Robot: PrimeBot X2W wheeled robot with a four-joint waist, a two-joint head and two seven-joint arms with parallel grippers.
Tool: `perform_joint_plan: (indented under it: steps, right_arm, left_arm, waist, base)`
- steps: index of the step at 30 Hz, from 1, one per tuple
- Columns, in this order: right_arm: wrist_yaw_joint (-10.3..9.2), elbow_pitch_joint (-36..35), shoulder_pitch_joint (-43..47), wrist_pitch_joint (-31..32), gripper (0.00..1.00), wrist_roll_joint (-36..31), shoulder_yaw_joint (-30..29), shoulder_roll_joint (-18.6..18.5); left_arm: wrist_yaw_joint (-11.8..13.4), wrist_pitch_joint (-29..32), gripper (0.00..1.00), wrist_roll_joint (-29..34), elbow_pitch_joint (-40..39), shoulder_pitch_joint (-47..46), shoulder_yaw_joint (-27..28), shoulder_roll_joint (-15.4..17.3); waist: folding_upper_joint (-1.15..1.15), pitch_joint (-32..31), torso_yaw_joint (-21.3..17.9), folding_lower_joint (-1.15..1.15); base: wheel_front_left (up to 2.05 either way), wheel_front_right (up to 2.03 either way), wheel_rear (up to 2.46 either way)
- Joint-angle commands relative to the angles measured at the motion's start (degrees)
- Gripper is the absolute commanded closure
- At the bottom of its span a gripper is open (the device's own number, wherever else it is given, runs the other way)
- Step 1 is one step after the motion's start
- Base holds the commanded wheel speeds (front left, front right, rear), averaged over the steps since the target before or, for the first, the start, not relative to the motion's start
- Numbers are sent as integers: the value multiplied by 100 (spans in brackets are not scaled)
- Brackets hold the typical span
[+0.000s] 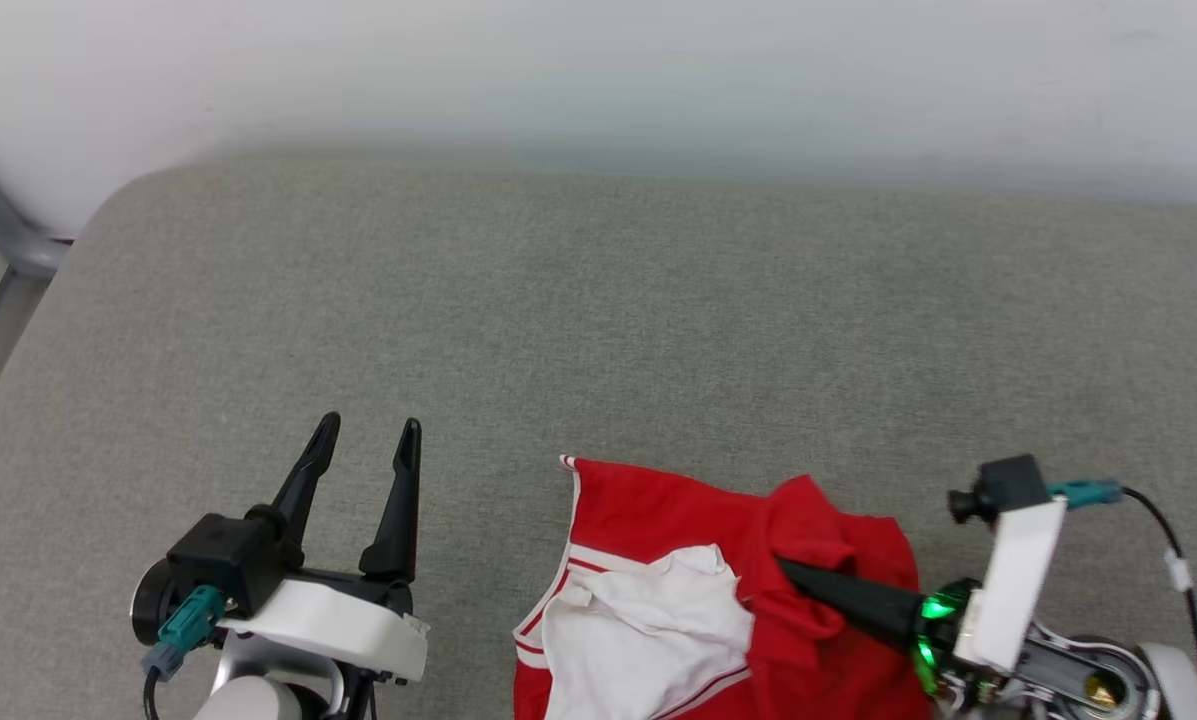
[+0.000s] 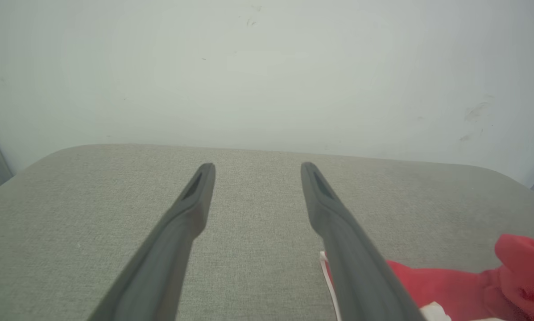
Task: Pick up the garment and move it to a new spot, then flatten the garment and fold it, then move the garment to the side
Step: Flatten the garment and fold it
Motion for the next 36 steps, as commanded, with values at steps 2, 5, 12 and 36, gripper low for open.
perform_joint_plan:
  steps: [2, 5, 12, 36]
  right_arm:
    - [-2, 45, -172, -162, 100, 41, 340, 14]
    - [-2, 163, -362, -465, 100, 70, 758, 12]
    - [-2, 652, -652, -1094, 98, -209, 1444, 13]
    - [-2, -95, -323, -4416, 0, -3927, 1317, -993]
  left_arm:
    - [-53, -8, 0, 29, 20, -134, -10, -34]
    - [-95, -20, 0, 48, 62, -227, -23, -74]
    - [-201, -38, 0, 84, 185, -408, -38, -203]
    - [-240, -47, 0, 268, 368, -228, 232, -308]
  waist:
    - [0, 123, 121, 0]
    - [0, 250, 206, 0]
    - [0, 519, 336, 0]
    - [0, 175, -152, 0]
  base:
    - [0, 0, 0]
    - [0, 0, 0]
    - [0, 0, 0]
    - [0, 0, 0]
